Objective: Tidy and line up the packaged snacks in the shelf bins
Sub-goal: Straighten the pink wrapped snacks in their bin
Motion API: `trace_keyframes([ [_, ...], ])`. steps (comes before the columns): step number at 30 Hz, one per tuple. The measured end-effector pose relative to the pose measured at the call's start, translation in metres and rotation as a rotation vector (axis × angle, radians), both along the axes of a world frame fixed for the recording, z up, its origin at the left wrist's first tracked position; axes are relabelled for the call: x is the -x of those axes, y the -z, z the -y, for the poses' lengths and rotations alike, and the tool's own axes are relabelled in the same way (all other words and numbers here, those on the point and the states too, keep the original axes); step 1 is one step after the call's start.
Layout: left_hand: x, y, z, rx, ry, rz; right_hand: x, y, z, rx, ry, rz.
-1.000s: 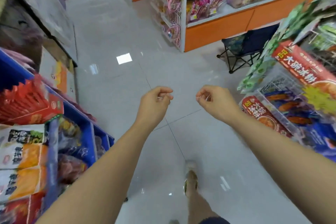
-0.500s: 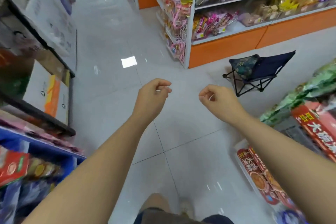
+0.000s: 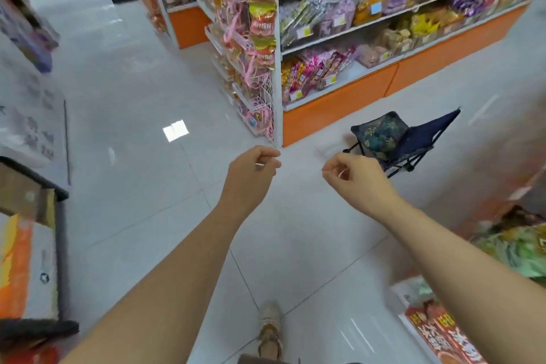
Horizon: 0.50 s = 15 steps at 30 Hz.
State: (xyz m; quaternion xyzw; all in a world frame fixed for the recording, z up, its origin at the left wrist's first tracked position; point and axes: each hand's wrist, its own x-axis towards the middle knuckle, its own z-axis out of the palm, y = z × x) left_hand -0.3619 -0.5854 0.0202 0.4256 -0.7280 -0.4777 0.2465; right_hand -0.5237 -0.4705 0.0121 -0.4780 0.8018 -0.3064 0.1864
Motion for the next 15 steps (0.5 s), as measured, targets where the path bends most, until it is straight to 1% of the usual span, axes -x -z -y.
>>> trace_keyframes([
  [3,0.035,-0.001,0.040,-0.003,0.069,0.020,0.025,0.003,0.021,0.020,0.090,0.029],
  [7,0.084,0.001,0.072,-0.012,0.156,0.023,0.065,0.009,0.037,-0.007,0.163,0.055],
  [10,0.122,0.004,0.094,-0.024,0.183,0.013,0.099,0.017,0.056,0.005,0.216,0.071],
  [15,0.199,0.003,0.130,-0.034,0.183,0.009,0.167,0.022,0.098,0.029,0.204,0.077],
])
